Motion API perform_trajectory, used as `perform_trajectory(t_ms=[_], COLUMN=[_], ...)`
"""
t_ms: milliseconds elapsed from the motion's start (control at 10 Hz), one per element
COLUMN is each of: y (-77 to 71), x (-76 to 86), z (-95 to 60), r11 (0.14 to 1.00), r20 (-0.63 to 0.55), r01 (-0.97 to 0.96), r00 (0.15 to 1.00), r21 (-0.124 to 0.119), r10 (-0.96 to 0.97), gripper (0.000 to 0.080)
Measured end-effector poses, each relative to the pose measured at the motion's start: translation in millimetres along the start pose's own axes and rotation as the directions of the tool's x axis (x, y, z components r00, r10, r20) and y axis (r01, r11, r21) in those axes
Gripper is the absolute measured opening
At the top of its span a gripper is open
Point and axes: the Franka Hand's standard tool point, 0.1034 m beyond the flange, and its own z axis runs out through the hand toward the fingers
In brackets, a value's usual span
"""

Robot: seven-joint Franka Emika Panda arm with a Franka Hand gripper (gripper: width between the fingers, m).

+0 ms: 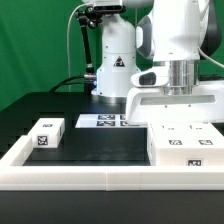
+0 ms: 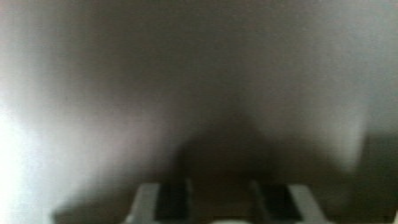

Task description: Assemble cabinet

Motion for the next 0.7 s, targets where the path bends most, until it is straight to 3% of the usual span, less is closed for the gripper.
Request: perform_trajectory(t_ms=[100,200,300,700], y=[0.0,0.0,-0.6,-1.5], x=[-0.2,-0.3,0.1,10.3], z=[0.1,-0.9,-11.0,-59.0], r11=[1.000,1.000,1.000,1.000], r20=[0.001,0.002,0.011,0.016], r01=[0.000,0.002,0.005,0.022], r00=[1.000,1.000,1.000,1.000], r21=[0.000,0.000,0.000,0.003], r10=[0.000,-0.002,-0.005,-0.022], gripper=[0.0056,0.0056,0.0014,0.0001])
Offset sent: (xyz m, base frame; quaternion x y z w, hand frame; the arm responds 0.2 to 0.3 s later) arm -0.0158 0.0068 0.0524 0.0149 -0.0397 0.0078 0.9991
